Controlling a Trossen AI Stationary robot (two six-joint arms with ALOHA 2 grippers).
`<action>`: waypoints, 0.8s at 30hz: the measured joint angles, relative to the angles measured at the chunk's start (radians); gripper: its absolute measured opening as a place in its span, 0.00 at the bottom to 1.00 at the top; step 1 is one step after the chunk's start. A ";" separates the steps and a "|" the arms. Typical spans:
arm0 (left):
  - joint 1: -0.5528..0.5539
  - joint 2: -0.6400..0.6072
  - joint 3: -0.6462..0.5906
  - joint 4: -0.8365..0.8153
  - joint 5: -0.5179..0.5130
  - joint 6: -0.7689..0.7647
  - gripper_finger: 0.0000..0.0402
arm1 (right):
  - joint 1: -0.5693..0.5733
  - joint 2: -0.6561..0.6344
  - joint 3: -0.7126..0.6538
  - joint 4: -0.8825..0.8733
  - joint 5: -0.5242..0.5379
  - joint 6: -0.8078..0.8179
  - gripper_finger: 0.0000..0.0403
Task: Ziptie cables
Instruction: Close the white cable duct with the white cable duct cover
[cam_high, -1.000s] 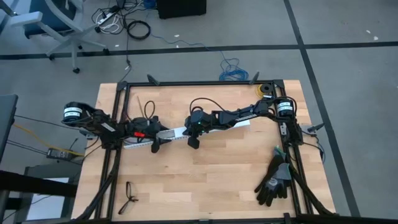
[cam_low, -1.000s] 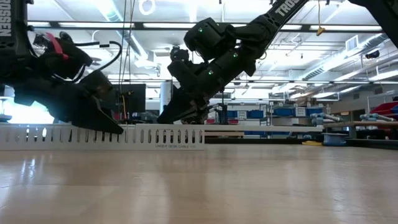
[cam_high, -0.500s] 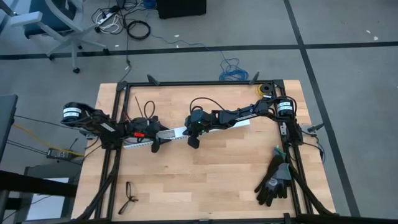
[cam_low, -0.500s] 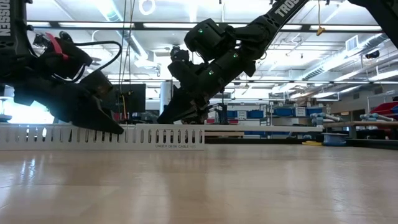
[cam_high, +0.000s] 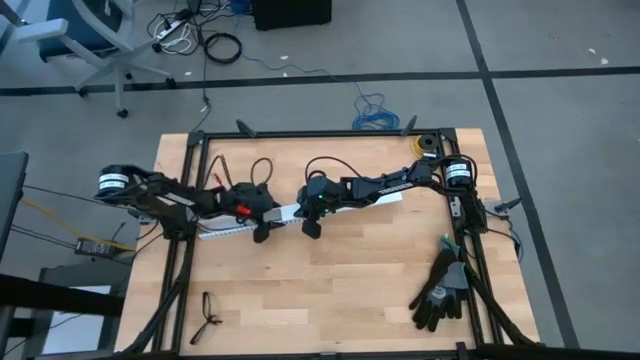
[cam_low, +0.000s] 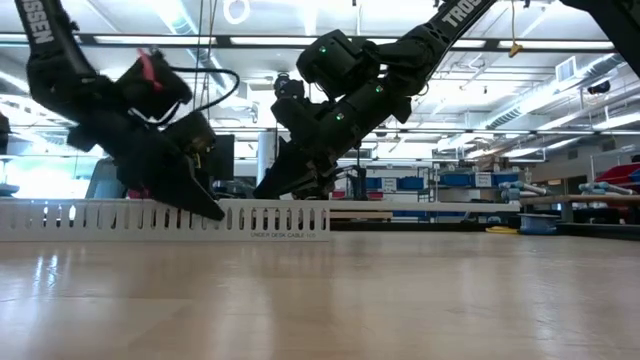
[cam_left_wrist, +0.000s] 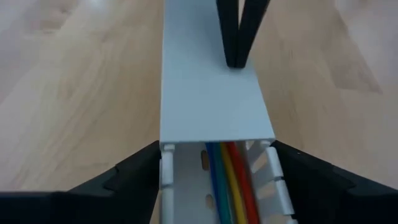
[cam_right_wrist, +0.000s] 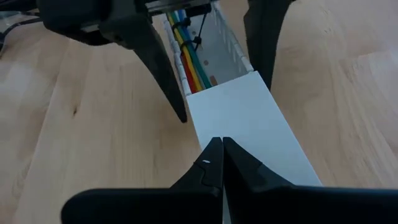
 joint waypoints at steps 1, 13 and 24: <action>0.004 -0.015 0.018 -0.052 0.002 0.019 0.73 | 0.000 0.000 0.000 0.000 0.000 0.000 0.00; 0.061 -0.492 -0.015 -0.454 -0.014 0.049 0.73 | 0.000 0.000 0.000 0.002 0.000 -0.027 0.00; 0.022 -0.485 -0.143 -0.361 -0.011 -0.082 0.73 | 0.000 0.001 -0.001 0.008 -0.002 -0.028 0.00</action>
